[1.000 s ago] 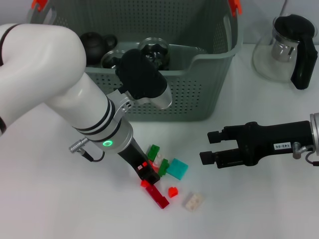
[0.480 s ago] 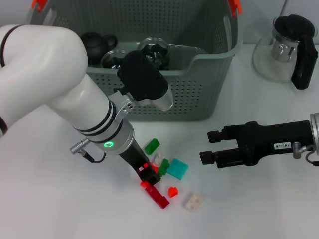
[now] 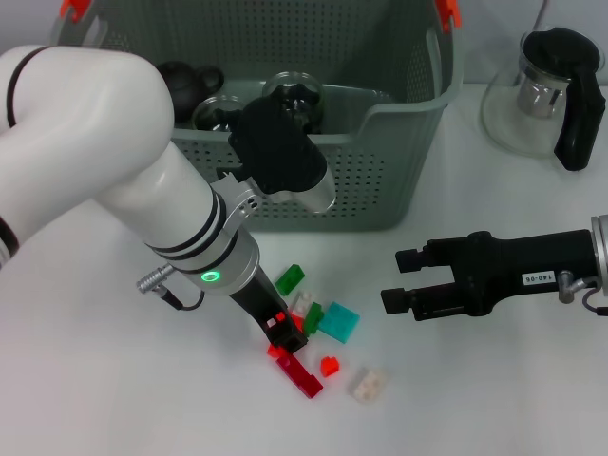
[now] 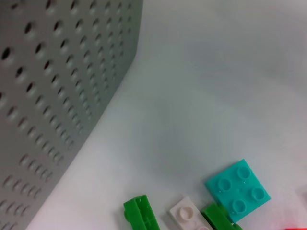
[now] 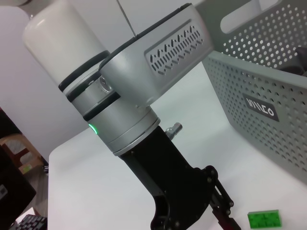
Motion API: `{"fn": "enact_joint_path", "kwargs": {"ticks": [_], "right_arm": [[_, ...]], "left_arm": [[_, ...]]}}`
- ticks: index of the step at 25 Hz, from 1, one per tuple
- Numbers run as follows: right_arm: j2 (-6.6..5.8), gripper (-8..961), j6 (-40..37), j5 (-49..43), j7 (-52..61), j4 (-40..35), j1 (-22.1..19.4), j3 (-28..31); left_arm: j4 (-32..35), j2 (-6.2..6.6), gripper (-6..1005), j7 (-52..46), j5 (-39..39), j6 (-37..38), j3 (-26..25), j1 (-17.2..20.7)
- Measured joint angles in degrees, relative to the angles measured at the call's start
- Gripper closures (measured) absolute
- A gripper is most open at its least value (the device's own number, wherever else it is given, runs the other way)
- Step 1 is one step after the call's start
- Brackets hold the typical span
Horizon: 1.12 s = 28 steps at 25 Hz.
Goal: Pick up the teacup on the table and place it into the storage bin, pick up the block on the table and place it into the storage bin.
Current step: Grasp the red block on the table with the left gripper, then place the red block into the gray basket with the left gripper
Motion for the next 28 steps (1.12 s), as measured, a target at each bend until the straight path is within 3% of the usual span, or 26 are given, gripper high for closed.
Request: {"fn": "enact_joint_path", "kwargs": {"ticks": [28], "right_arm": [[-0.04, 131, -0.01, -0.01, -0.13, 0.00, -0.13, 0.00]], "left_arm": [[1.86, 0.25, 529, -0.08, 0.35, 1.61, -0.18, -0.46]]}}
